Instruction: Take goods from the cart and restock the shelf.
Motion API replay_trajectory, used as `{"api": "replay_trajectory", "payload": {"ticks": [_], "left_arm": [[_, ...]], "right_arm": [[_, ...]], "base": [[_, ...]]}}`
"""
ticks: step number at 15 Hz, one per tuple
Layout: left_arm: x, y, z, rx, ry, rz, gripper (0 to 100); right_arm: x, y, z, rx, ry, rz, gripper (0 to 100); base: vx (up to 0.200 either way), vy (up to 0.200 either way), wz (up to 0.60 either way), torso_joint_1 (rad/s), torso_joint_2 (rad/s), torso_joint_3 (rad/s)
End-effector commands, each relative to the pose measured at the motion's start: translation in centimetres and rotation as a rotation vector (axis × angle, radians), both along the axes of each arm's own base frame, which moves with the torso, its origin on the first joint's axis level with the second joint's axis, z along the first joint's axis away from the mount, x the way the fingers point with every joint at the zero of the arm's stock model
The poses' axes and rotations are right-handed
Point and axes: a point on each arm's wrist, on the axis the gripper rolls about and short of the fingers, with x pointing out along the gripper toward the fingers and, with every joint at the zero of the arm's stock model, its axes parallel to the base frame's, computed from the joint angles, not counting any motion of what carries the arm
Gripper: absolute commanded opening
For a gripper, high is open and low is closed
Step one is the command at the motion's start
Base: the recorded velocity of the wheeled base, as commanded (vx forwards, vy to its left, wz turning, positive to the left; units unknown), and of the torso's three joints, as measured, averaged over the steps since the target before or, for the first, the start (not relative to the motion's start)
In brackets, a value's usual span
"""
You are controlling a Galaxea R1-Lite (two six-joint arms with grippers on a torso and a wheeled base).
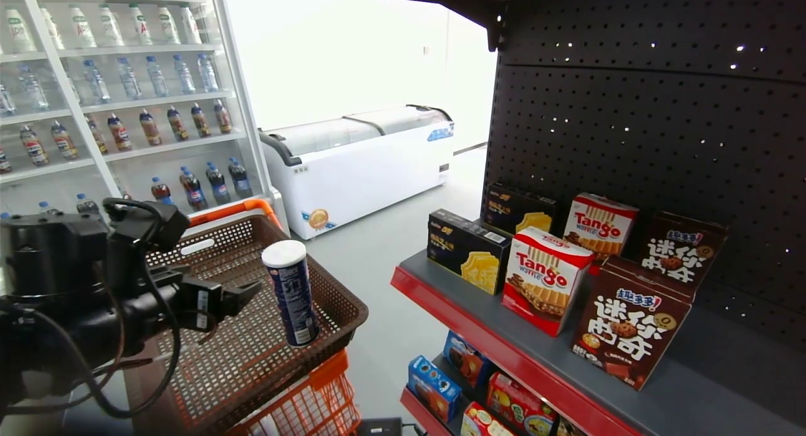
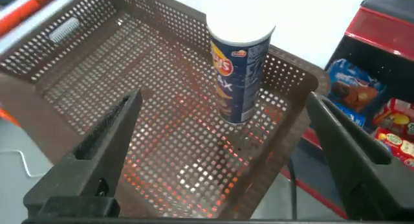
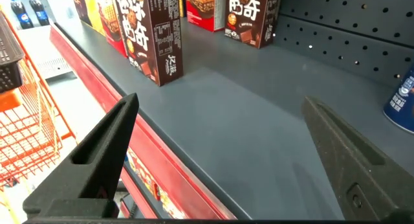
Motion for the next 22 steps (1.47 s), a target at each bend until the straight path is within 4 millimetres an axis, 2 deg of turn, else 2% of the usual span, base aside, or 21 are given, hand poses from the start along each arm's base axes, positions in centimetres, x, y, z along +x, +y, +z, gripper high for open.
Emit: {"api": "replay_trajectory", "payload": {"ticks": [1, 4, 8, 14, 22], "left_arm": [[3.4, -1.8, -2.1, -0.023, 0.079, -0.008, 100], [4.7, -2.6, -3.8, -0.021, 0.116, -0.024, 100], [6.7, -3.0, -6.0, -0.028, 0.072, -0.026, 100], [8.3, -3.1, -9.3, 0.029, 0.058, 0.092, 100], [9.8, -3.1, -12.0, 0.035, 0.048, 0.121, 100]], "right_arm": [[0.0, 0.0, 0.0, 0.0, 0.0, 0.0, 100], [0.0, 0.0, 0.0, 0.0, 0.0, 0.0, 100], [0.0, 0.0, 0.0, 0.0, 0.0, 0.0, 100], [0.0, 0.0, 0.0, 0.0, 0.0, 0.0, 100], [0.0, 0.0, 0.0, -0.001, 0.0, 0.0, 100]], "base": [[0.0, 0.0, 0.0, 0.0, 0.0, 0.0], [0.0, 0.0, 0.0, 0.0, 0.0, 0.0], [0.0, 0.0, 0.0, 0.0, 0.0, 0.0], [0.0, 0.0, 0.0, 0.0, 0.0, 0.0], [0.0, 0.0, 0.0, 0.0, 0.0, 0.0]]}}
